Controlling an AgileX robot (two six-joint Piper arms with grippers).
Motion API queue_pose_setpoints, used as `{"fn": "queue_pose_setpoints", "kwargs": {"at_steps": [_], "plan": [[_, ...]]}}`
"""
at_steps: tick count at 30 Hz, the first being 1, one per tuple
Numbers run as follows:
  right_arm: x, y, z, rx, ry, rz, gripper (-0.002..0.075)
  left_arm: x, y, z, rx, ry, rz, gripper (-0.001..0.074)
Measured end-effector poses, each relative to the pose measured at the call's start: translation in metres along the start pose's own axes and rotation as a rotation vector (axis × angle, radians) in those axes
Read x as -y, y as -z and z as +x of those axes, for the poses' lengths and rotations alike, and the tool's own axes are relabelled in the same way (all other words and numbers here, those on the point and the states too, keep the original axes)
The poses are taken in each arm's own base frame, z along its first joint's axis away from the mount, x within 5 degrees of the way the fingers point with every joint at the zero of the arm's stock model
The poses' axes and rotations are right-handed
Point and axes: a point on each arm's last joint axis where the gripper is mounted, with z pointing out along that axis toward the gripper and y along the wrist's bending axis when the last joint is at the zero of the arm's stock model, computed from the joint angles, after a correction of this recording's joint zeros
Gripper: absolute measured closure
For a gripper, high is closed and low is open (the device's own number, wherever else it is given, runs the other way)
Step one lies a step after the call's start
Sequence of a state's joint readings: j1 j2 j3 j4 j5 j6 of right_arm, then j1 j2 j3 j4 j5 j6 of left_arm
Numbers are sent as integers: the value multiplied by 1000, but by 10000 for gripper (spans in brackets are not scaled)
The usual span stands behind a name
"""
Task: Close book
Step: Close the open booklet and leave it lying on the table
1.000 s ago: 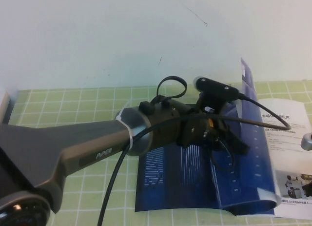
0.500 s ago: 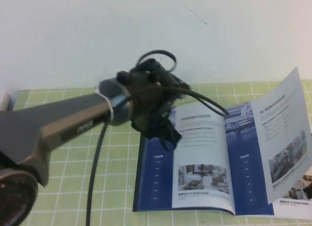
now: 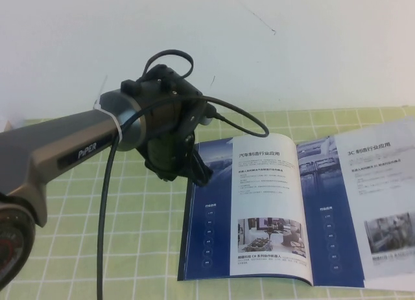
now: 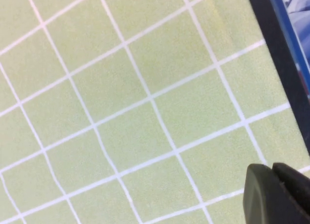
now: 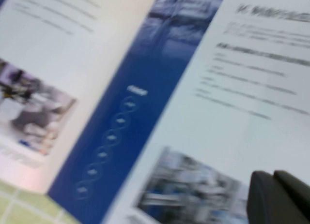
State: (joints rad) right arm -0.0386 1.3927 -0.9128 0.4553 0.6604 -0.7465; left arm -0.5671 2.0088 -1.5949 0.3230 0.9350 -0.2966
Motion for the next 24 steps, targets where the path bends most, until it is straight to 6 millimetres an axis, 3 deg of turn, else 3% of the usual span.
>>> {"fn": "queue_pose_setpoints", "kwargs": {"at_steps": [4,10,16,24], "plan": [[-6,-13,3,-60,-18,-79,729,3,-10,2,-28,11,17,738],[-3,-56,13,-204,-30,-150,729,14,-37,7,-101,15,51,738],[6,-94,33,-362,-36,-184,729,19,-49,8,-111,1,58,738],[9,-119,47,-453,-69,-215,729,26,-57,8,-117,34,118,738]]}}
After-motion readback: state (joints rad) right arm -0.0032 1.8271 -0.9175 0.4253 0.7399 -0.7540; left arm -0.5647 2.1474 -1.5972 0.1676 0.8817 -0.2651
